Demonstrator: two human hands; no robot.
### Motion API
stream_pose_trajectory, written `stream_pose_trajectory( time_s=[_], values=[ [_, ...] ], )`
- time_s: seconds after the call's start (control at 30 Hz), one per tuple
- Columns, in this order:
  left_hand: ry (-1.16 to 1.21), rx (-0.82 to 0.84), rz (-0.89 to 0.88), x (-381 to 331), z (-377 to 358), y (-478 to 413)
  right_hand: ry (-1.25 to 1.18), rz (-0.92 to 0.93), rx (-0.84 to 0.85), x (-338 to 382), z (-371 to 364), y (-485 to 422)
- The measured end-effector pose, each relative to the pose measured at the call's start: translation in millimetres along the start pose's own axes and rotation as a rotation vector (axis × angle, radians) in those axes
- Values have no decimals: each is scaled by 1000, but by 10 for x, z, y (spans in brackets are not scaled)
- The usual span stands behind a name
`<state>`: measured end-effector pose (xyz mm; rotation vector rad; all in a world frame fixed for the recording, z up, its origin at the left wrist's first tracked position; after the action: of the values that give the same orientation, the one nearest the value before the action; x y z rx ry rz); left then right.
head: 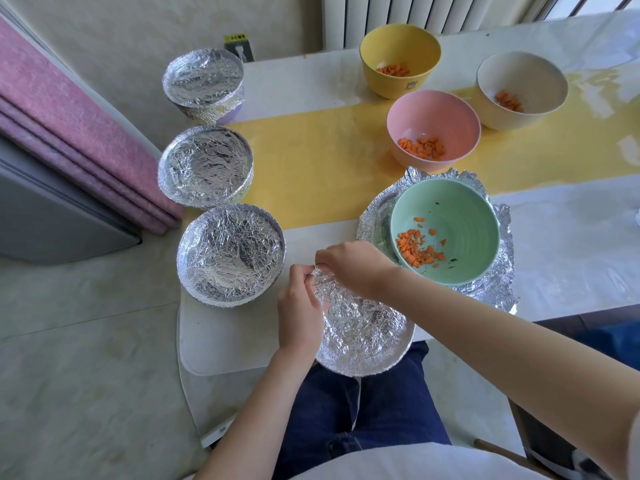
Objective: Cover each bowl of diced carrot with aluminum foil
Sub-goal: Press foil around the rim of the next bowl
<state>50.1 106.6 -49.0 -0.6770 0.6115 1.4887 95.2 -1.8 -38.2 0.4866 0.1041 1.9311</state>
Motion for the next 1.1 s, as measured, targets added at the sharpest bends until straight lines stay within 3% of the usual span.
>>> stream_pose_trajectory(
  time_s=[0.13,0.23,0.37,0.73,0.93,1.1],
  values=[
    [59,-17,54,10,28,61,-227,-89,-26,-153,-26,54],
    [122,-7,151,25,41,67,-302,-135,-28,-231,-15,85],
    [145,68,144,-7,11,-25,-350,-117,-31,-231,-1,82],
    [-5,59,70,38,3,-15,-201,-104,12,-245,13,71],
    [-33,131,64,9,-33,-3,-289,-18,11,-216,15,124],
    [-41,130,82,36,-44,-1,-220,-25,56,-209,49,79]
  ],
)
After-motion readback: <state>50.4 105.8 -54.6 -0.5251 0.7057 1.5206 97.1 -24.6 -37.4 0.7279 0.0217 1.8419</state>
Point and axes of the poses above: each hand's wrist, its own y-axis away from the middle knuckle, its own z-axis out of the back of the hand, x = y × z, the point moved 5 cm from there along -y, towards the middle knuckle, and after that the axes turned 1 degree about -y, right-handed, at the moved point
